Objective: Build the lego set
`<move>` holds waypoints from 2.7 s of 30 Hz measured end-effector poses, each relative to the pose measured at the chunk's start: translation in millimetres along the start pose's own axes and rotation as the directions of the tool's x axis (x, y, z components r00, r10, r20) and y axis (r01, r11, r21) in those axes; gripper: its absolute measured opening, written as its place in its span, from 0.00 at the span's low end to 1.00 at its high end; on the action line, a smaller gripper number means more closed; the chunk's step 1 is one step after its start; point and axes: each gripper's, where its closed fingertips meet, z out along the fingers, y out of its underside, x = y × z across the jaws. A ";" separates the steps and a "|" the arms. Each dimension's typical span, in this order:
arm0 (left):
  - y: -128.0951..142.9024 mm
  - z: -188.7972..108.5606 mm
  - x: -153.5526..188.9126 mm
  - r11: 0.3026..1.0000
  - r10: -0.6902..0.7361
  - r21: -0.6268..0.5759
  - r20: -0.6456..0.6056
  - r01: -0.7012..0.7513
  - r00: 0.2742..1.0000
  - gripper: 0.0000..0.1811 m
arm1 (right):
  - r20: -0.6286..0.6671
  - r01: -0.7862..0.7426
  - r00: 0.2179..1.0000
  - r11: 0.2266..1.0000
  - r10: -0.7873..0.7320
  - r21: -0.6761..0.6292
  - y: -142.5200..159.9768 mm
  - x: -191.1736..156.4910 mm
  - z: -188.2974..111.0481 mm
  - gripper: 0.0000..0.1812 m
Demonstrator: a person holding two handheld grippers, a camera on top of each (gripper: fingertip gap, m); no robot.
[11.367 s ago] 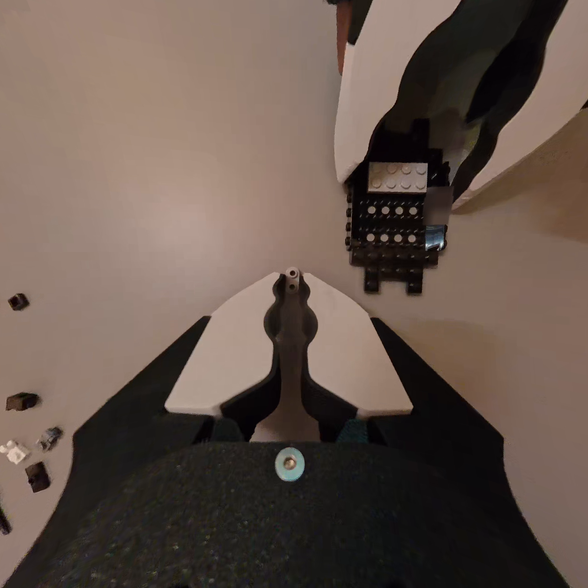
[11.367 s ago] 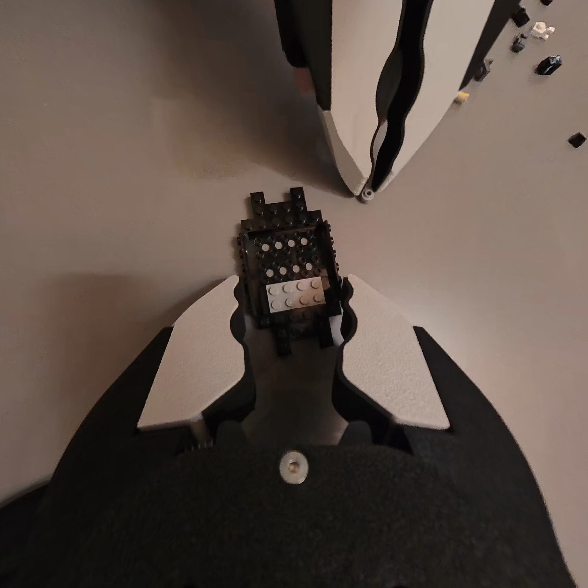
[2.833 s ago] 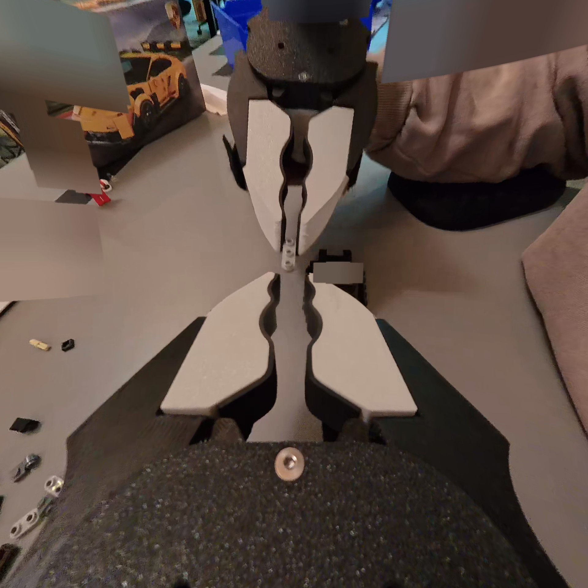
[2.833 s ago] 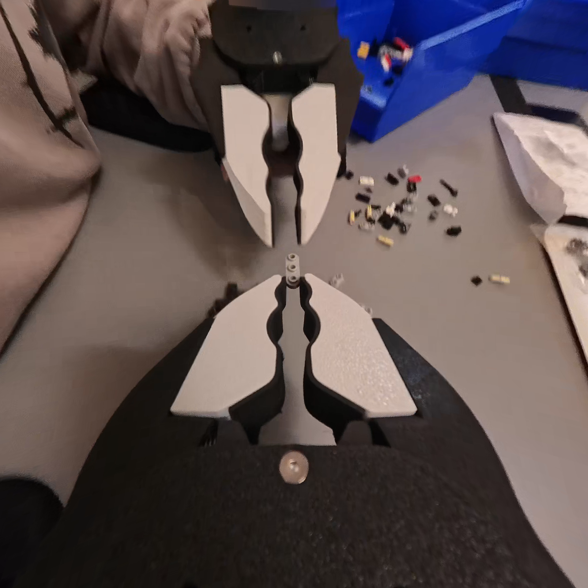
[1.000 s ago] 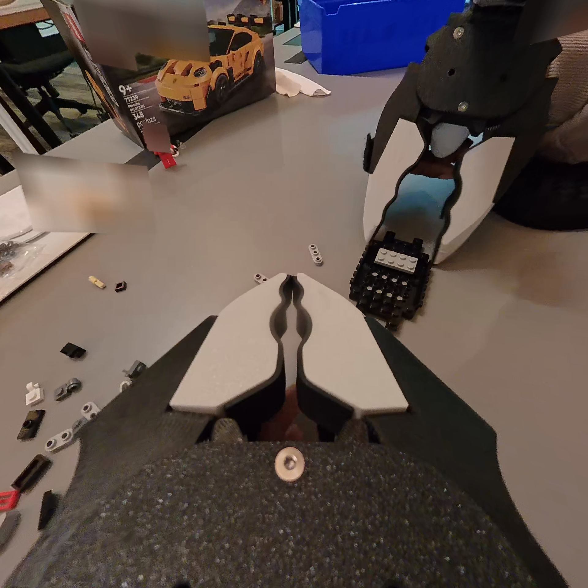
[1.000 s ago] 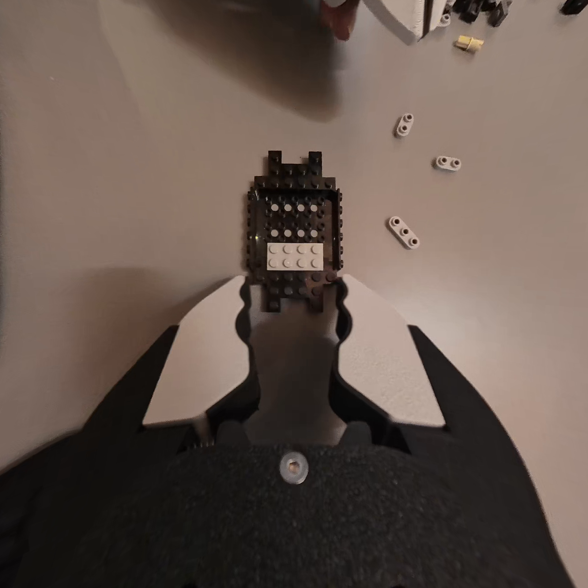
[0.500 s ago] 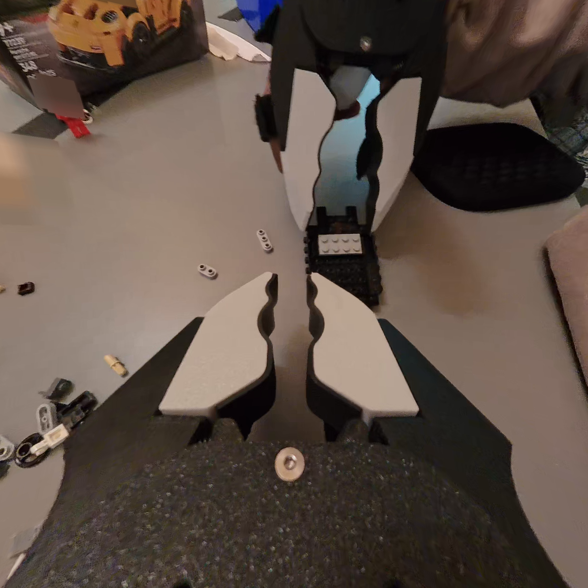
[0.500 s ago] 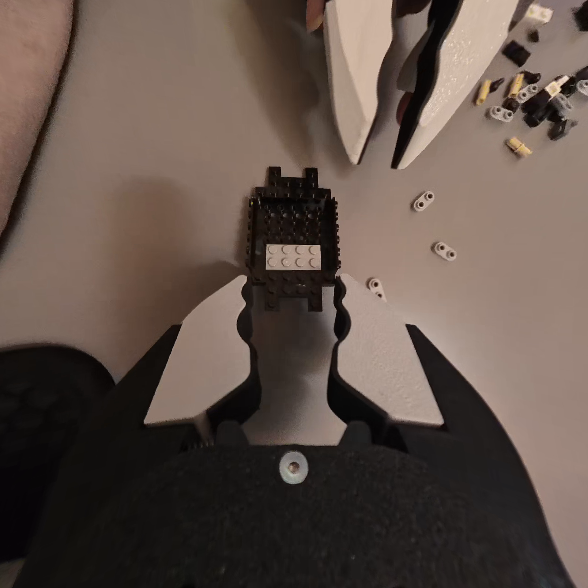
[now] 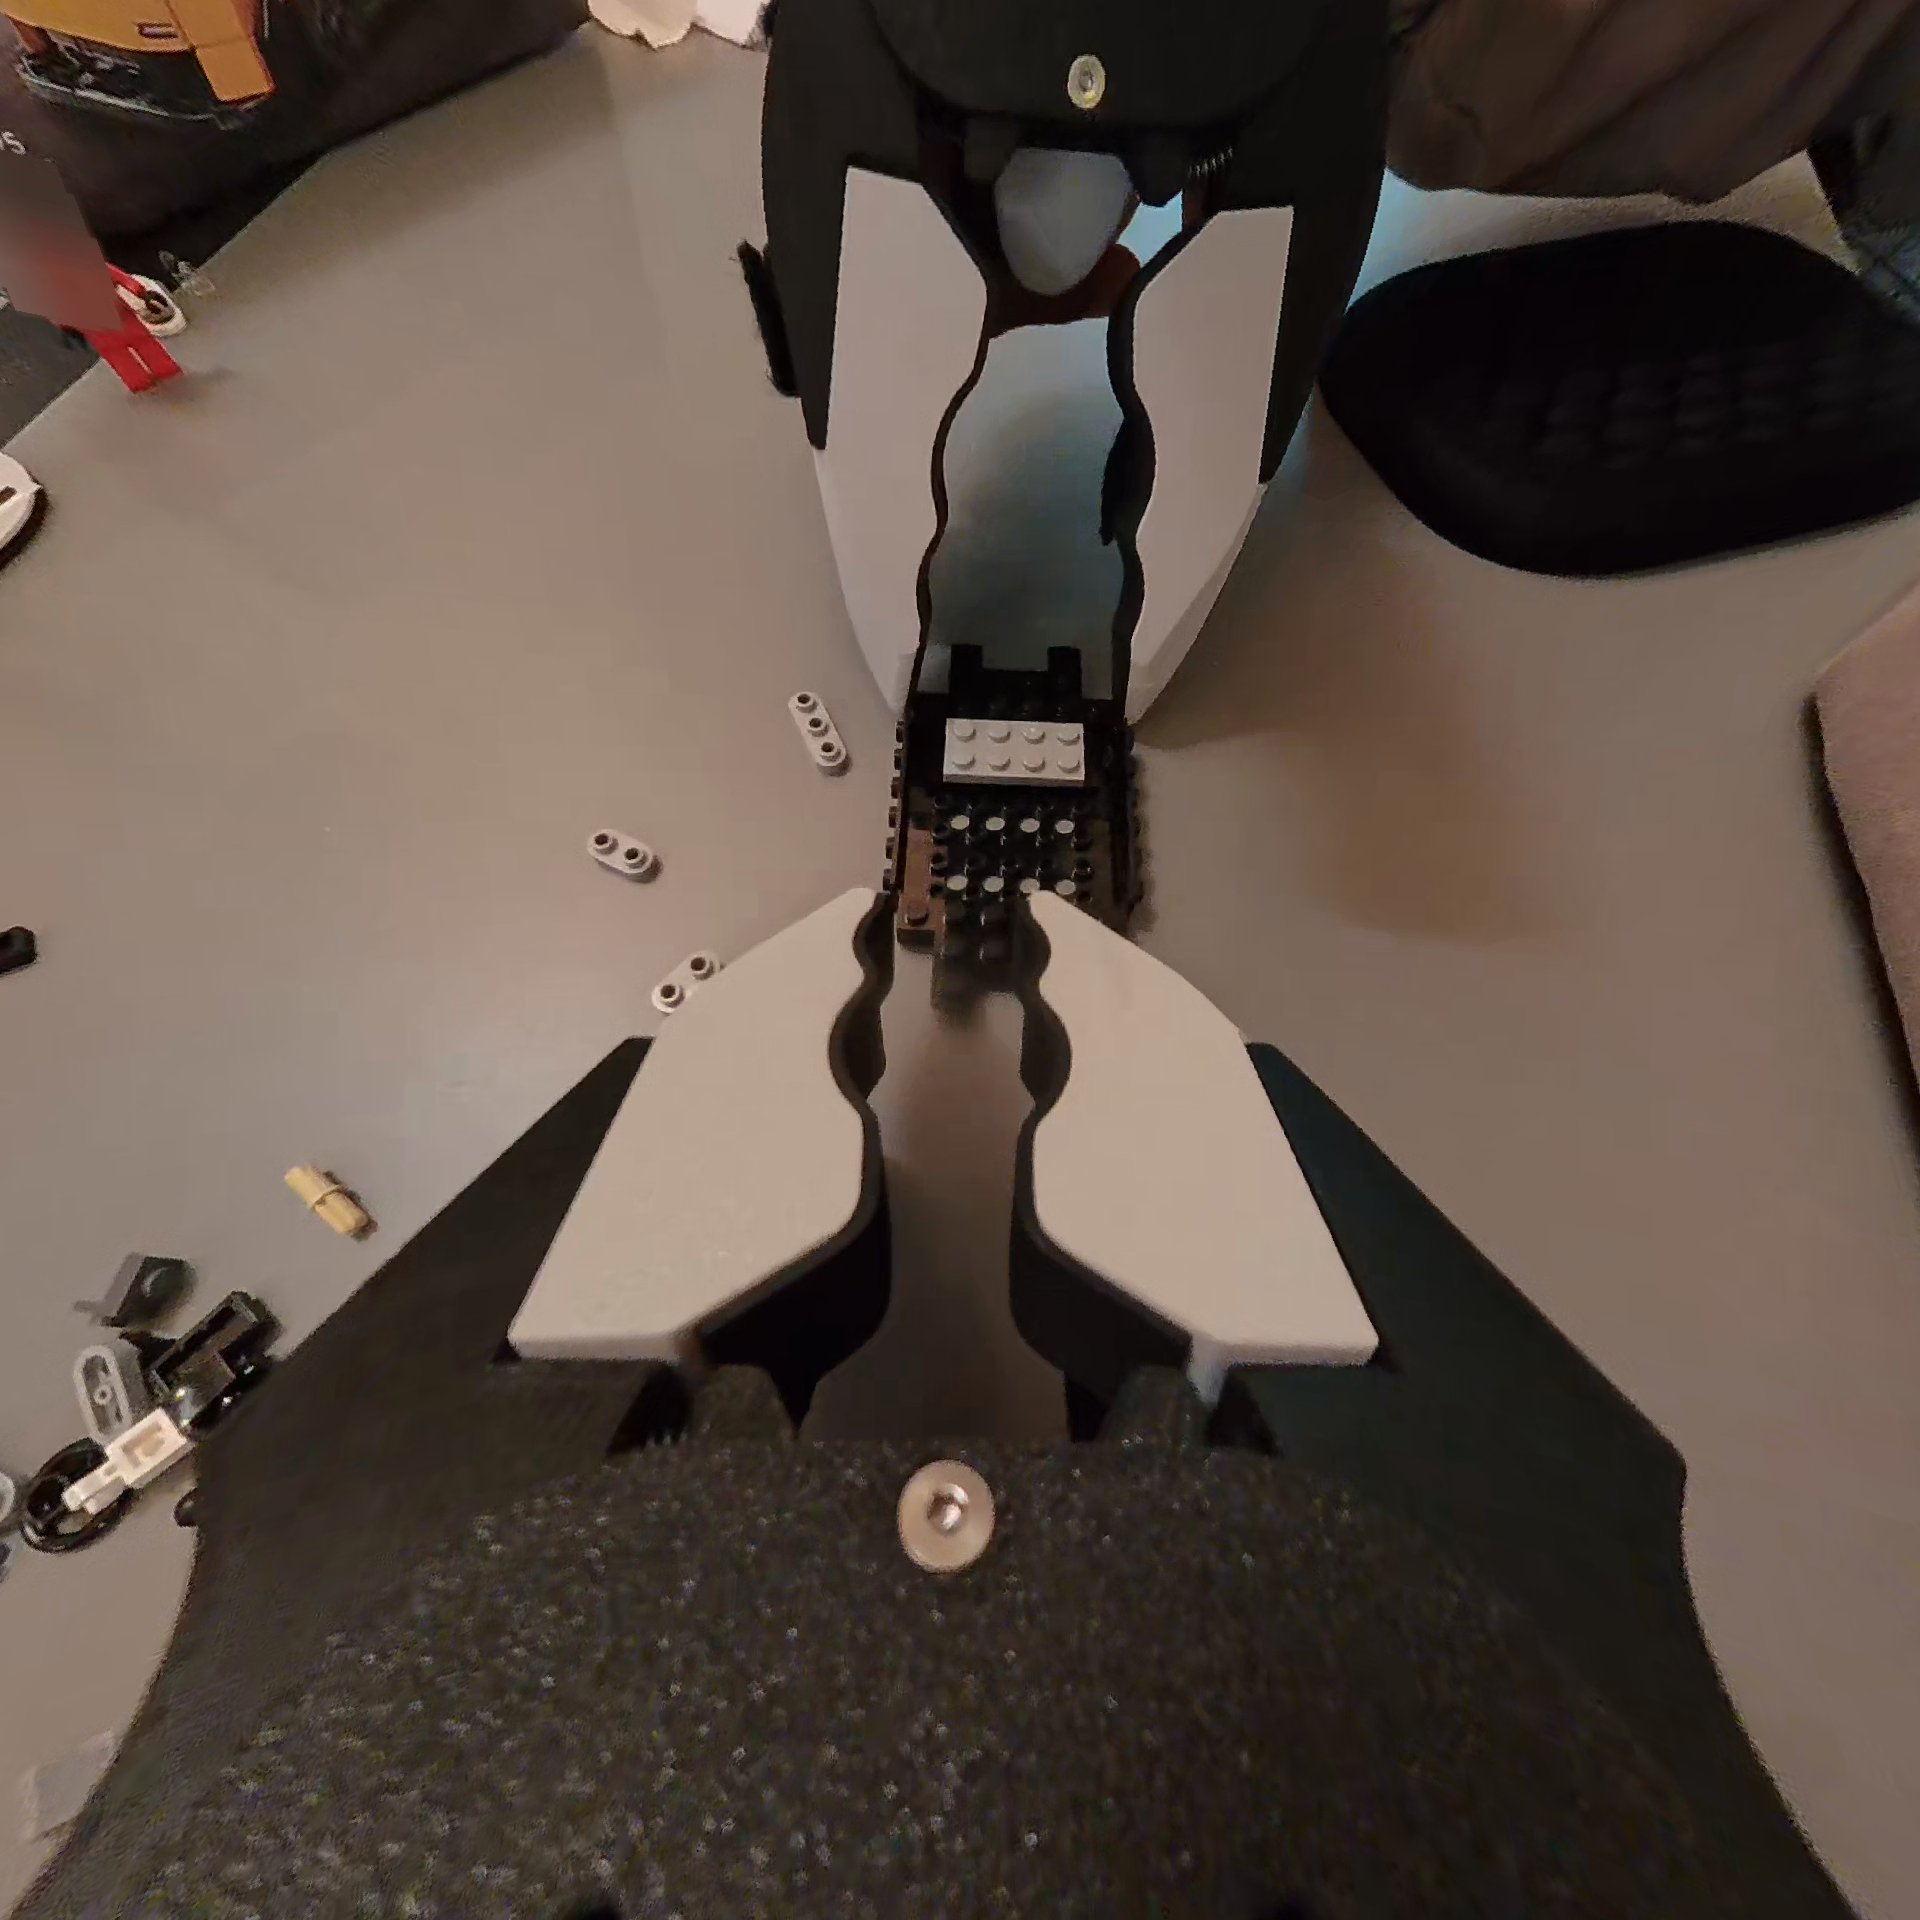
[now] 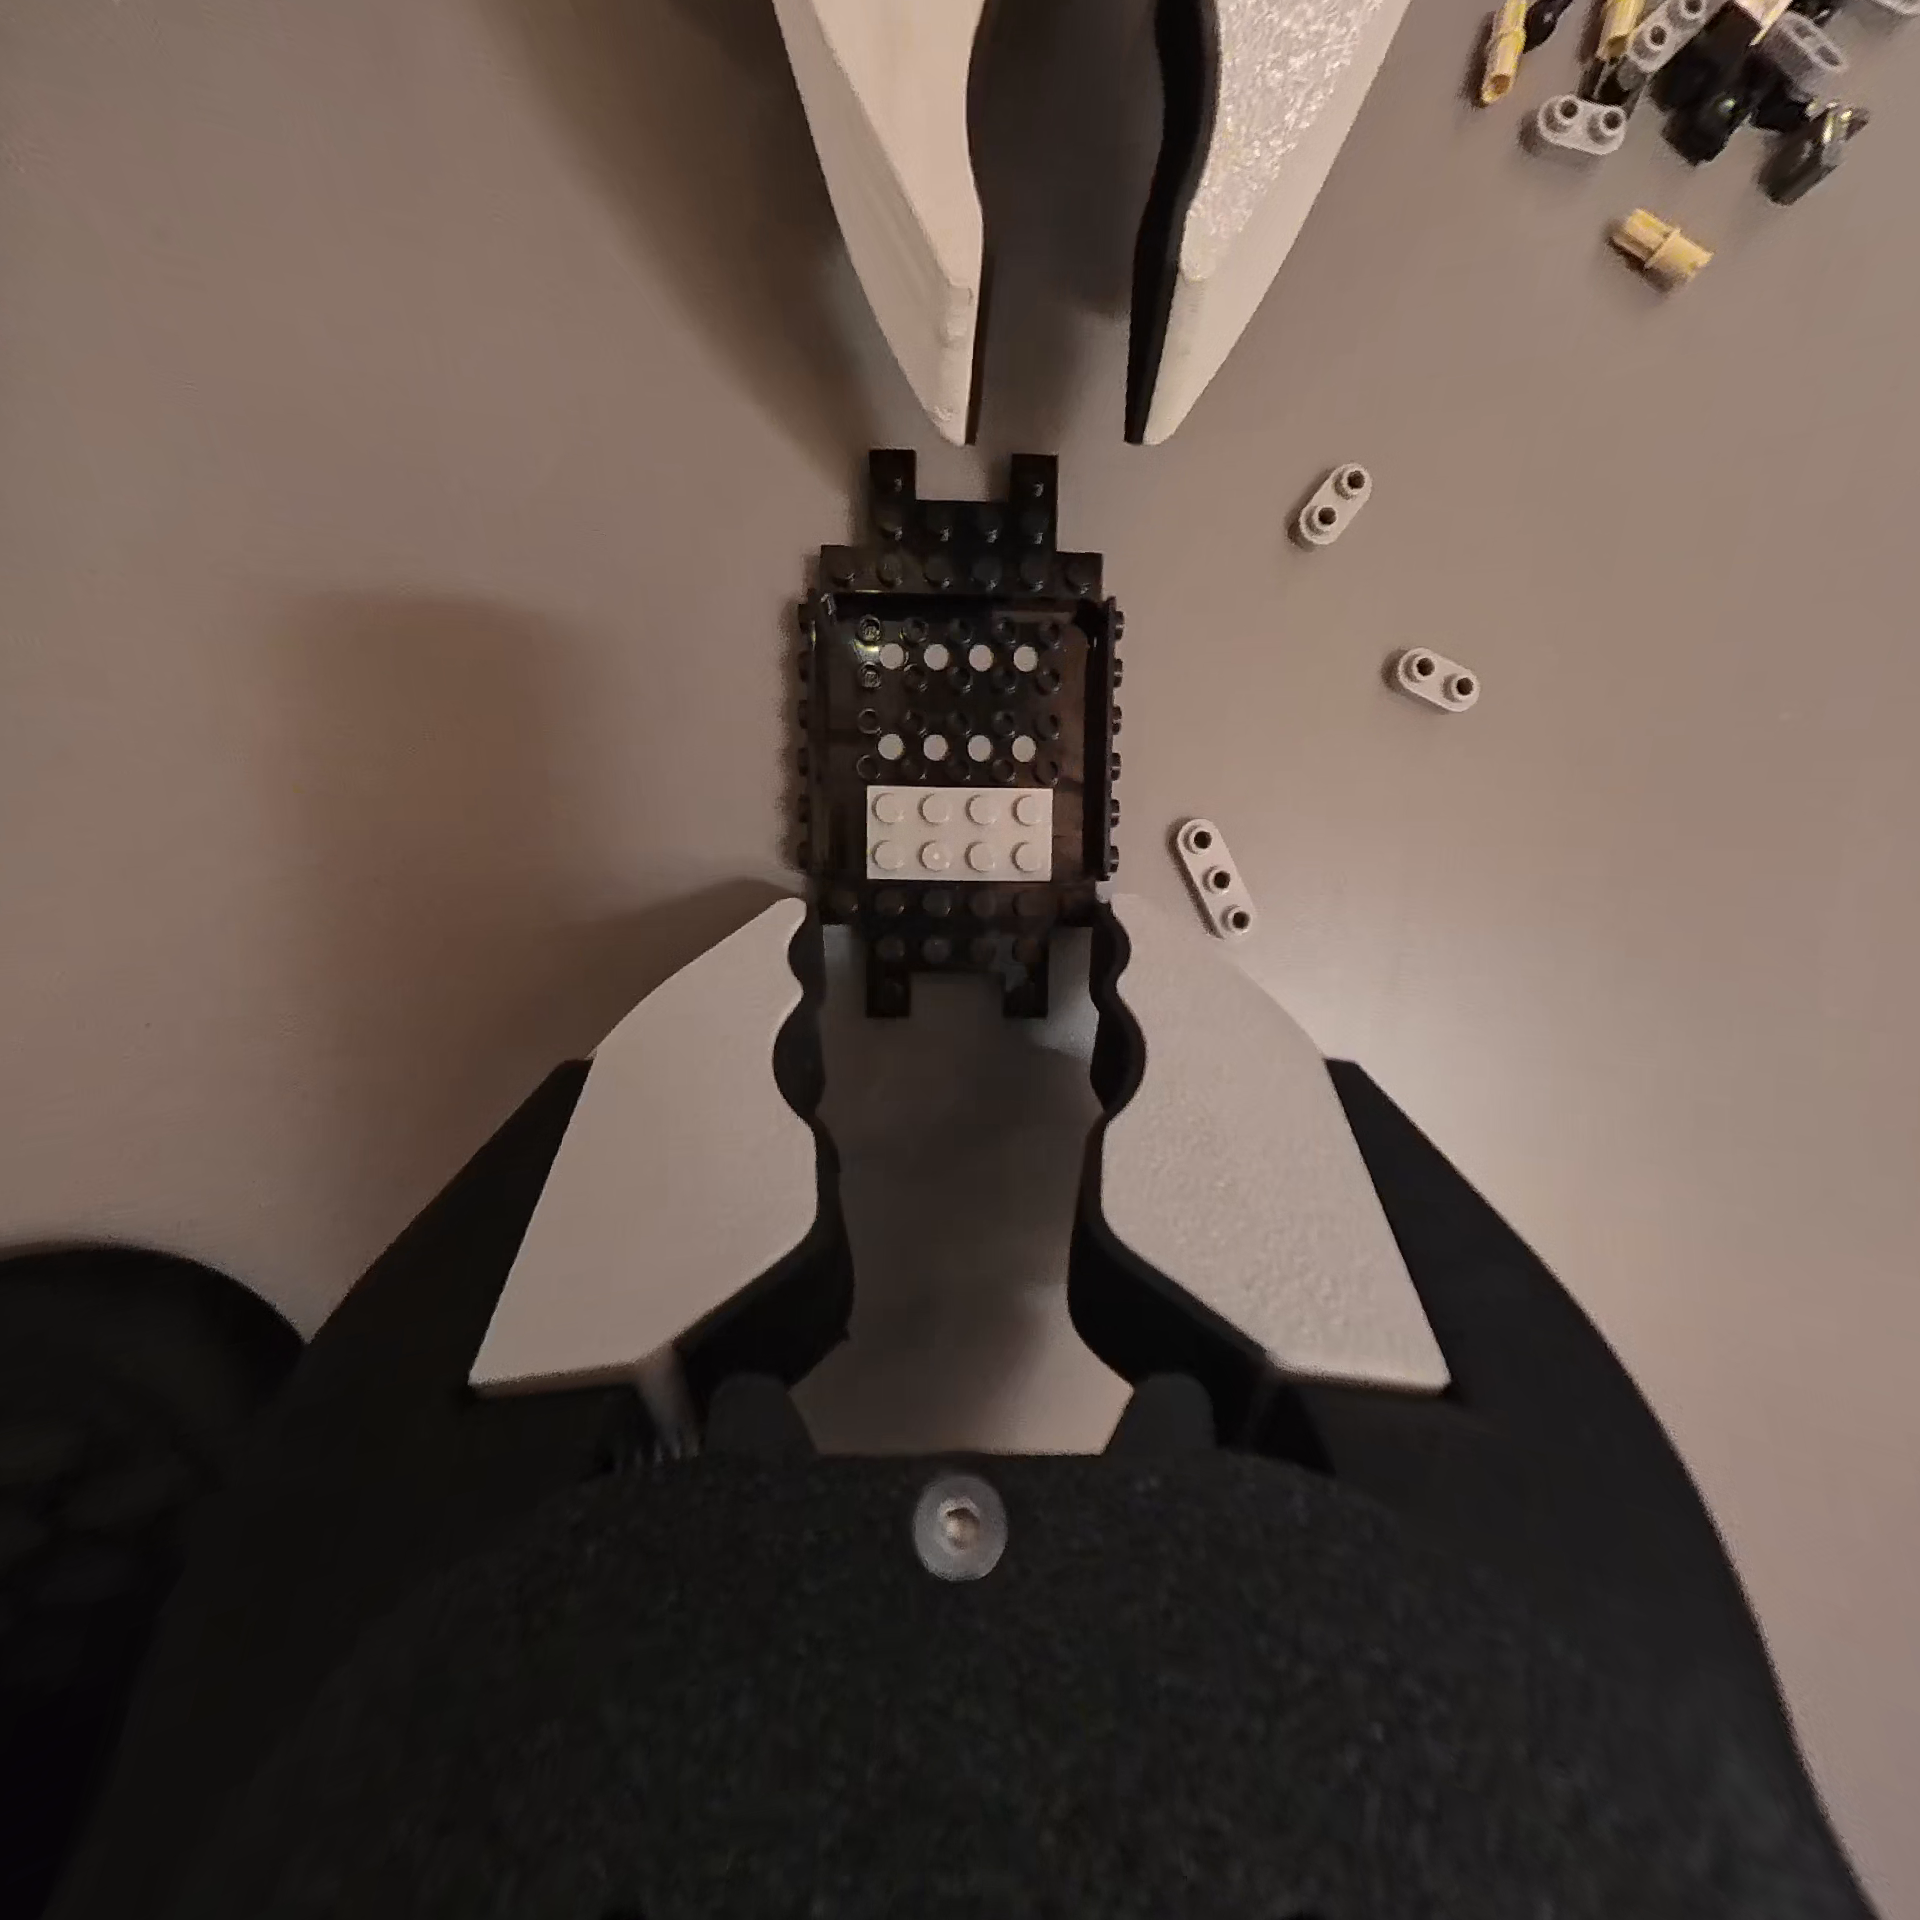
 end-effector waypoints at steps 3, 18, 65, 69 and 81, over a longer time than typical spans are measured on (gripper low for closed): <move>1.6 1.4 0.4 1.000 0.006 -0.014 0.001 -0.006 1.000 0.12 | -0.023 -0.015 1.000 1.000 0.015 0.011 -0.2 2.2 -0.2 0.27; -5.4 -3.5 -4.3 0.999 -0.006 0.043 0.025 0.005 1.000 0.06 | -0.200 -0.121 0.965 0.966 0.169 0.229 -3.7 52.1 -44.7 0.24; -2.5 -5.9 -12.2 0.999 0.010 0.033 0.057 -0.012 0.998 0.08 | 0.058 0.036 0.998 0.999 -0.035 -0.004 -3.5 49.4 5.9 0.04; 2.6 -5.4 -11.9 1.000 0.020 -0.001 0.052 -0.020 0.998 0.10 | -0.004 -0.021 1.000 0.996 0.022 0.084 -19.7 48.5 -9.9 0.04; 13.5 -1.5 -4.4 0.993 0.086 -0.078 0.027 -0.083 0.996 0.15 | -0.063 -0.090 0.994 0.995 0.087 -0.041 -37.1 6.7 8.5 0.04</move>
